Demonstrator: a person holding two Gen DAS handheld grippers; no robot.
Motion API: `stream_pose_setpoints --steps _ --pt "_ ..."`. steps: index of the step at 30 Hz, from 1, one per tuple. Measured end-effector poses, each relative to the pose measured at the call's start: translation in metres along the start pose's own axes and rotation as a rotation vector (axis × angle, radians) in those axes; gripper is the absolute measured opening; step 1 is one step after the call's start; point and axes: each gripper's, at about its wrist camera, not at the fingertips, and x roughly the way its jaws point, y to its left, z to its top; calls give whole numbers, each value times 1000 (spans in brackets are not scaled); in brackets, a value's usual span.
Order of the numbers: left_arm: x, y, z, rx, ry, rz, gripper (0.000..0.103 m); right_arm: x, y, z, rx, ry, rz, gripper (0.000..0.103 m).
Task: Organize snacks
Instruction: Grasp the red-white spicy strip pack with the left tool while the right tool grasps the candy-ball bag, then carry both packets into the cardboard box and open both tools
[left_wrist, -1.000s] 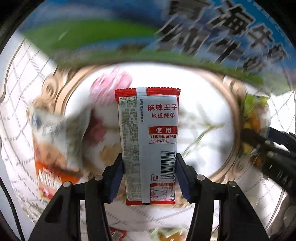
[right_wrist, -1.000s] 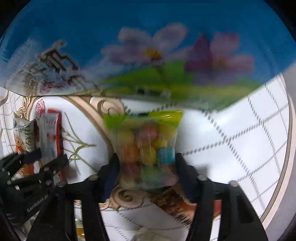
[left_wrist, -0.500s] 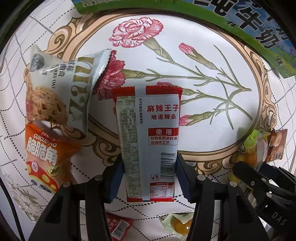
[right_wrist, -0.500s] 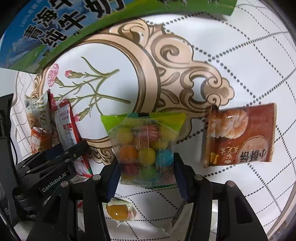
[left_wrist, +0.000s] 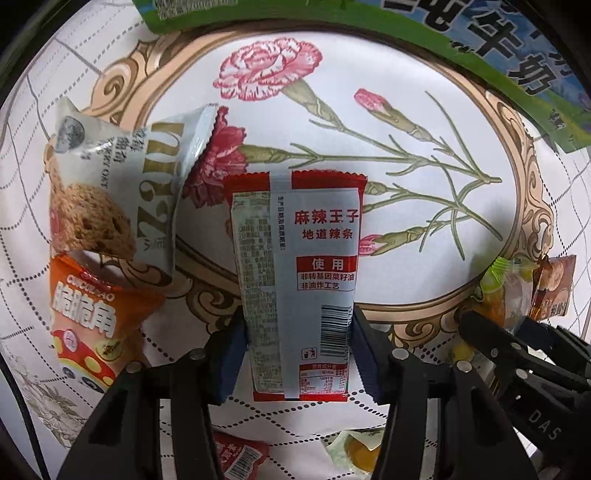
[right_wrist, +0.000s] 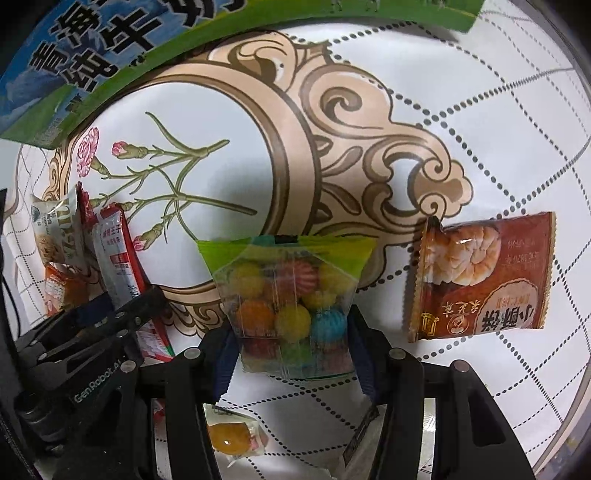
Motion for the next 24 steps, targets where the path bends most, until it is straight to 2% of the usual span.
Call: stream_pose_setpoints --steps 3,8,15,19,21,24 --pt "-14 -1 -4 11 -10 -12 47 -5 9 -6 -24 -20 -7 52" --pt "-57 -5 -8 52 -66 -58 46 -28 17 -15 -32 -53 38 52" --pt "-146 -14 2 89 -187 -178 46 -100 30 -16 -55 -146 144 52" --pt "-198 -19 25 107 -254 -253 46 -153 38 -1 -71 -237 206 52" --pt "-218 -23 46 110 -276 -275 46 -177 34 12 -75 -272 235 52" --pt "-235 -21 82 110 -295 -263 46 -213 36 40 -90 -335 242 52"
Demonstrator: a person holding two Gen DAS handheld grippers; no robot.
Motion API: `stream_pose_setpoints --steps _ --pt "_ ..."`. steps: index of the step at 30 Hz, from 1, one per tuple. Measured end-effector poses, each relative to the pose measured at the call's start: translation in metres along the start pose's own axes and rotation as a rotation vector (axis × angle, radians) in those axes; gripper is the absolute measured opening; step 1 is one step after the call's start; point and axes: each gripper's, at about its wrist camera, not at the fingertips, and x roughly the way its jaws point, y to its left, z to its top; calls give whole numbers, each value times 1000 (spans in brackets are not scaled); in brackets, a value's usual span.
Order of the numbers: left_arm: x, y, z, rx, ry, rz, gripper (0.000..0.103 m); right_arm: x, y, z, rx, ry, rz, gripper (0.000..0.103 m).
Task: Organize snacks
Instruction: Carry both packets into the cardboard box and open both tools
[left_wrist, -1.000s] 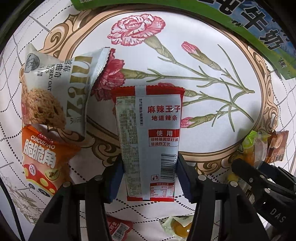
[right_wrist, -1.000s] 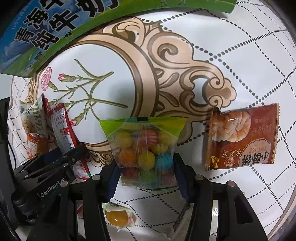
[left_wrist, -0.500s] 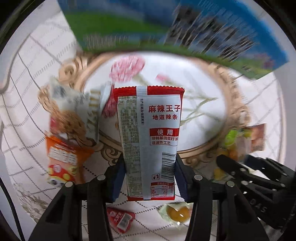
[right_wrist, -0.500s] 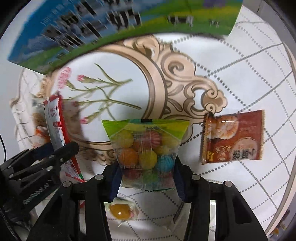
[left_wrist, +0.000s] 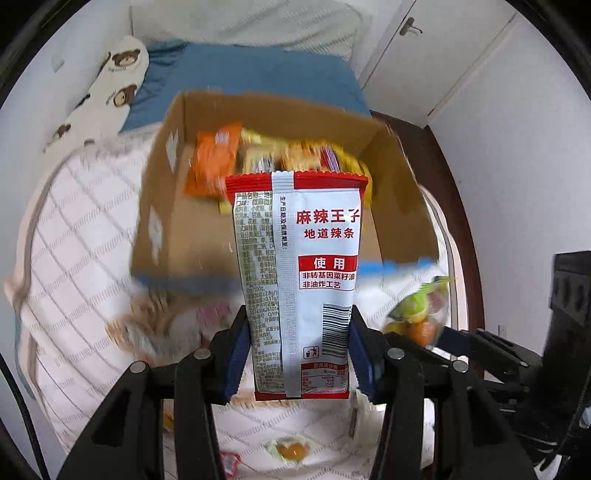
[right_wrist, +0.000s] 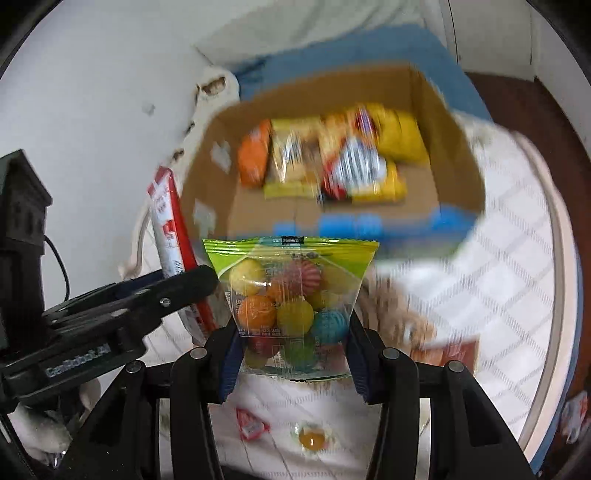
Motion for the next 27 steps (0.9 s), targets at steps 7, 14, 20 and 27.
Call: stream_pose_setpoints --steps 7,14,20,27 --pt "41 32 75 -43 69 60 46 36 1 82 0 -15 -52 52" --pt "109 46 100 -82 247 65 47 86 -18 112 18 90 -108 51" --pt "158 46 94 -84 379 65 47 123 -33 113 6 154 -173 51" --pt "178 49 81 -84 442 90 65 149 -47 106 6 273 -166 80"
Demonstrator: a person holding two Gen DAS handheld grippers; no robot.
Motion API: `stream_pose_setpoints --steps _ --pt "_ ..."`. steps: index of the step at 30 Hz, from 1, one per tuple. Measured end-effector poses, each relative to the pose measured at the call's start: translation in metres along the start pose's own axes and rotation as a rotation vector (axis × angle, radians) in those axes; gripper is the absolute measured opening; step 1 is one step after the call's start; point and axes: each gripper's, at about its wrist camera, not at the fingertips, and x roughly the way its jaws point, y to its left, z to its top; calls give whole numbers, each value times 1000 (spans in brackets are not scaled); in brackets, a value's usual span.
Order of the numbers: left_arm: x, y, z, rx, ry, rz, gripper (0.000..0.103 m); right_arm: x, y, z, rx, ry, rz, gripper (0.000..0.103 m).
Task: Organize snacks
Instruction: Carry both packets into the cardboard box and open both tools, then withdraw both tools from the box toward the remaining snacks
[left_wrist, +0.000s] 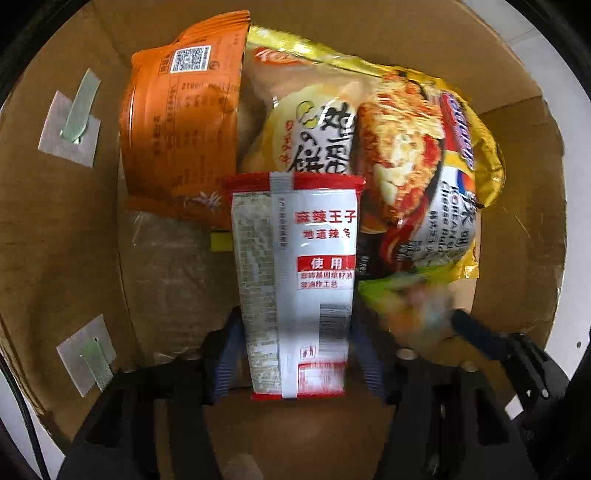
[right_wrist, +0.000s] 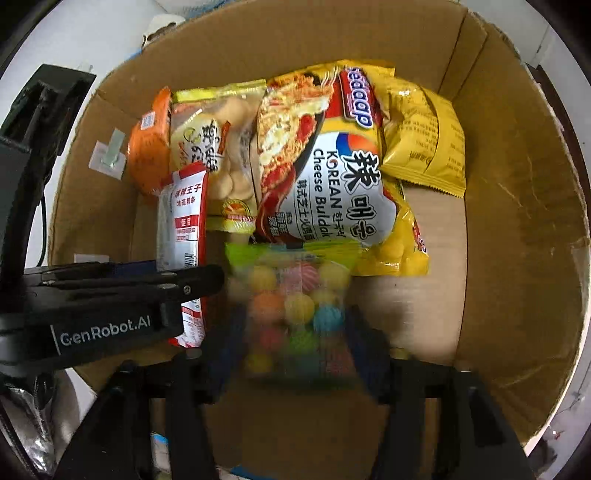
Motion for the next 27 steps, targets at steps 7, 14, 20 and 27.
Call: stream_pose_setpoints --steps 7,14,20,27 --pt "-15 4 -5 -9 -61 8 87 -11 -7 4 -12 -22 -68 95" --pt "-37 3 -11 18 -154 81 87 -30 -19 6 3 -46 -98 95" --pt "-59 10 -30 12 -261 110 87 -57 -25 -8 -12 -92 -128 95" --pt "-101 9 -68 26 -427 157 87 -104 -16 -32 -22 -187 -138 95"
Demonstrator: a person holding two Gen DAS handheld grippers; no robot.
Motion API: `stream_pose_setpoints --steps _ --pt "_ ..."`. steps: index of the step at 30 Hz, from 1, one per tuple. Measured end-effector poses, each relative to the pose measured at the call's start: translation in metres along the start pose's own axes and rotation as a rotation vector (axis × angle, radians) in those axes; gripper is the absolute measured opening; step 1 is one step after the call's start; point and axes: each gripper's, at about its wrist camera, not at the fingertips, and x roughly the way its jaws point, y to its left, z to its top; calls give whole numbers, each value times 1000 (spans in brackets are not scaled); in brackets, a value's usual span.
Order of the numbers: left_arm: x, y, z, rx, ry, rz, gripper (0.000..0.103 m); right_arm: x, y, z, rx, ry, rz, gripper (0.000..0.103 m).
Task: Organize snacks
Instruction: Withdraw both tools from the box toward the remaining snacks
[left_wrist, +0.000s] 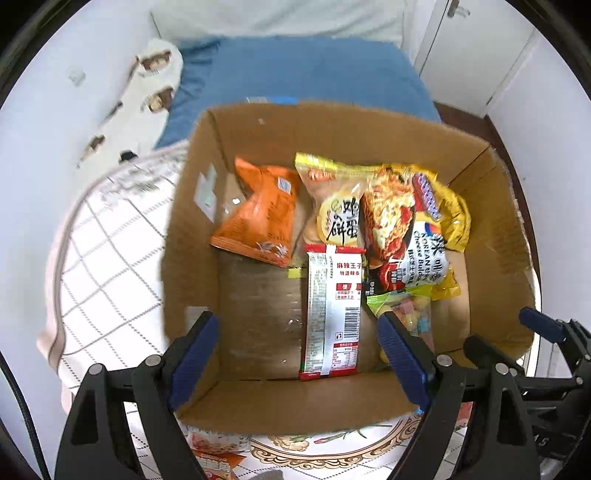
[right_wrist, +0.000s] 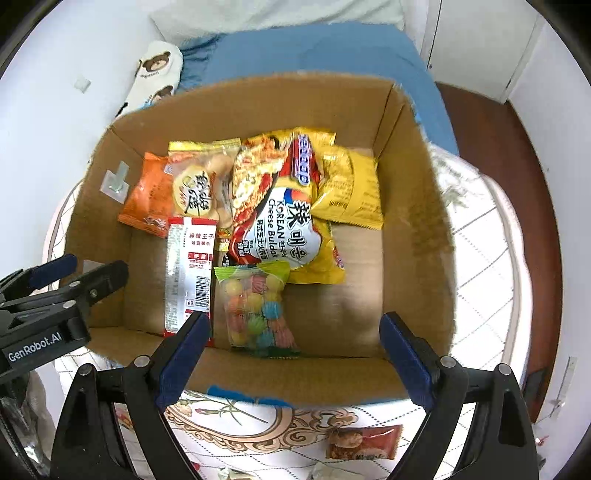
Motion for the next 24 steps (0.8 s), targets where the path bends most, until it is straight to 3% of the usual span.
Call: stream_pose_setpoints --steps 9,16,20,24 --pt "-56 -1 -25 6 -158 -12 87 -57 11 -26 -46 -122 0 95" --pt "-83 -2 -44 1 -193 -62 87 -101 13 -46 -34 -192 62 95" --pt "-92 9 -57 -19 -196 -73 87 -115 11 -61 -16 -196 98 95" --pt "-95 33 -83 -25 -188 -14 87 -106 4 -87 12 -143 124 95"
